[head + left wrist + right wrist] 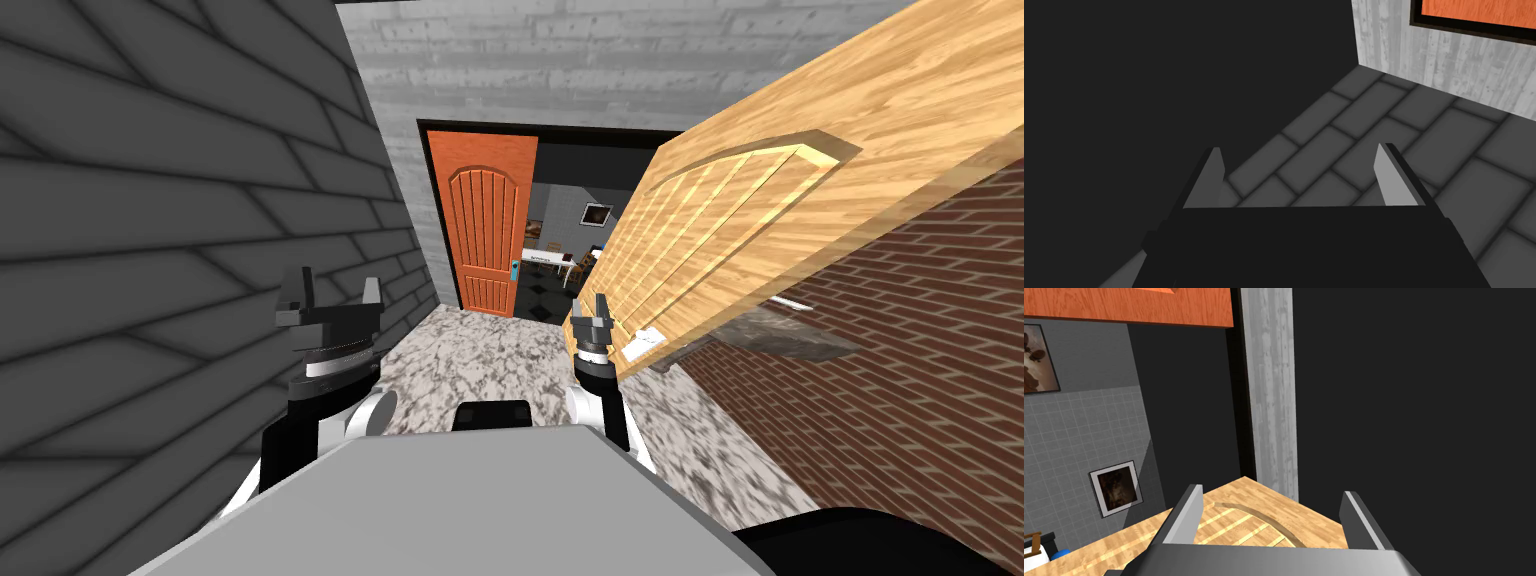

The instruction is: Pull the door open

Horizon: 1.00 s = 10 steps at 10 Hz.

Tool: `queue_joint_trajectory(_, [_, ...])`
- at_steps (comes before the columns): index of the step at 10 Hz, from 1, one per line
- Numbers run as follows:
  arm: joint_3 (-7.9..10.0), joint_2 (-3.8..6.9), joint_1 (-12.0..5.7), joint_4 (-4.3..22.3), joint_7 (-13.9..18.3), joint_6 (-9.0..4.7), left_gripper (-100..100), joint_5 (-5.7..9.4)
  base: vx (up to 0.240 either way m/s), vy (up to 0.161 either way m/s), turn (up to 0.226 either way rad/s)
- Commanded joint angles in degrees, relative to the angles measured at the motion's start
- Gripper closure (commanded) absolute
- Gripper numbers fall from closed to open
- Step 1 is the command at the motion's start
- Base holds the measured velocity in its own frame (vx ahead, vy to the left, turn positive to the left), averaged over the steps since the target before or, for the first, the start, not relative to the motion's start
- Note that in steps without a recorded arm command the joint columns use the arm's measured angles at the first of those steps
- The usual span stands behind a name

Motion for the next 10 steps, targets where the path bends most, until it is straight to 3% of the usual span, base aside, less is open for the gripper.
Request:
queue_joint_trajectory(1, [0.02,0.6,-0.85,1.8,0.1,0.52,-100,-0.02,0.19,0.011,-0.043])
queue_joint_trajectory(10, [0.13,3.03,-5.97,12.6,0.6,3.68,-100,-0.16,0.144,-0.056,-0.052])
